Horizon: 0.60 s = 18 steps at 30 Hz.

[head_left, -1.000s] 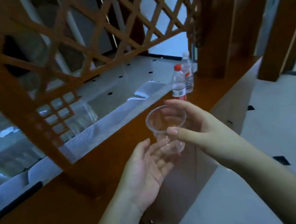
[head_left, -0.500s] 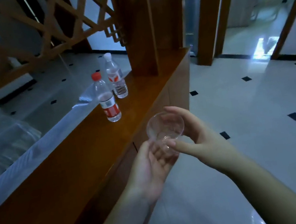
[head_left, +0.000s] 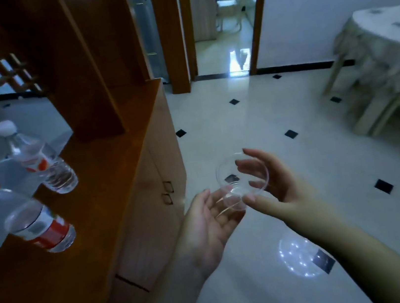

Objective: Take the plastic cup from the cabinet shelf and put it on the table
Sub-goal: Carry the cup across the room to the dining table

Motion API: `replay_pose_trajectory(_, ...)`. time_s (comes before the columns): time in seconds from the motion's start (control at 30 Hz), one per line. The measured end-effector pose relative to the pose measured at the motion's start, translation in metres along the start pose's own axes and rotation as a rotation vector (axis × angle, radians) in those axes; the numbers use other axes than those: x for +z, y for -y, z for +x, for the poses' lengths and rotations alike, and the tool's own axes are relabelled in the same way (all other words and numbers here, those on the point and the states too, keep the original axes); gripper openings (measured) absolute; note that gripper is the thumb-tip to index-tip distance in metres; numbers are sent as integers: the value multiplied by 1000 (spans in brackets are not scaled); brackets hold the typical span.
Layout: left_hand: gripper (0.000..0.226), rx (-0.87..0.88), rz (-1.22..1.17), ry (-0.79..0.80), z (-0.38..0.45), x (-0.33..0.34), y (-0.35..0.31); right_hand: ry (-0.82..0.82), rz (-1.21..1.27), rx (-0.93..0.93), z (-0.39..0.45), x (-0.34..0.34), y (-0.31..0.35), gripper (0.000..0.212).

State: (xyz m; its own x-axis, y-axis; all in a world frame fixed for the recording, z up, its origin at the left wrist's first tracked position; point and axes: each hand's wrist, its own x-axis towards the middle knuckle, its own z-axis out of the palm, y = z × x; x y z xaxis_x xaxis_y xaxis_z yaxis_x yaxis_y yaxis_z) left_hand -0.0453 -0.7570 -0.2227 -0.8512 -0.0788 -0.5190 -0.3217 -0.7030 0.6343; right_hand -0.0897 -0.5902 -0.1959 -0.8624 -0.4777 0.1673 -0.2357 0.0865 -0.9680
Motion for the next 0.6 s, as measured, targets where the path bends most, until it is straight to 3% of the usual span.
replay_pose_trajectory(0.33,40,-274,193,244,66,67,28,-313,-157,119,-23,-55,-11,69)
replay_pose_trajectory(0.6,37,-348,321,386,95,148,79,-544,-182,162,-59,-124,-26,69)
